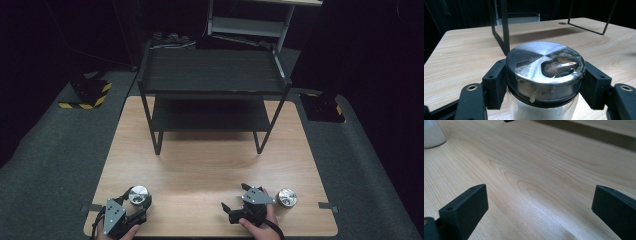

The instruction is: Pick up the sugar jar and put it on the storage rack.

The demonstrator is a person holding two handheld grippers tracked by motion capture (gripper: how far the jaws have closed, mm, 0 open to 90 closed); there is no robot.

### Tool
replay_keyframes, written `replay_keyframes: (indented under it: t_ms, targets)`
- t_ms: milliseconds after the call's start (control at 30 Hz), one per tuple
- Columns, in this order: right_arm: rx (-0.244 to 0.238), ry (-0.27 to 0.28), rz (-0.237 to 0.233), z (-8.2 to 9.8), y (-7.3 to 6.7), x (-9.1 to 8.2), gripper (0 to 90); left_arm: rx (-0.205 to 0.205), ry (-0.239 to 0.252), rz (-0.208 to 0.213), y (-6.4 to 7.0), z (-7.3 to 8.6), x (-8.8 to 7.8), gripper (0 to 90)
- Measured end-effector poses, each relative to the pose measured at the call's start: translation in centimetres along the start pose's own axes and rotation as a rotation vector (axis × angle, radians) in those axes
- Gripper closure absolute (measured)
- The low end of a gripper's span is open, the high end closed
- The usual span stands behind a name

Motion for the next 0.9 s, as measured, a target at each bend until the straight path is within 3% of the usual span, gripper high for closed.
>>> replay_keyframes:
  t_ms: [400, 767, 900]
  targets:
    - [0.001, 0.003, -0.001, 0.0, 0.1, 0.0, 0.8, -0.023, 0.011, -0.009, 0.5, -0.7, -0.2, 32.5]
    - [0.014, -0.007, 0.005, 0.0, 0.3, -0.2, 0.7, -0.008, 0.000, -0.005, 1.7, -2.5, 0.4, 32.9]
    - [0.019, -0.008, 0.005, 0.0, 0.5, -0.2, 0.8, -0.012, 0.010, 0.014, 2.0, -3.4, 0.8, 33.3]
Point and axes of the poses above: each handheld gripper's, and its own axes: x roughly forward along the jaws, z roughly out of its underside, y roughly to its right, the point moved 4 cm from there along x, roughly forward along the jaws, and after that the axes turned 1 degree about -y, right-handed, at the moved point
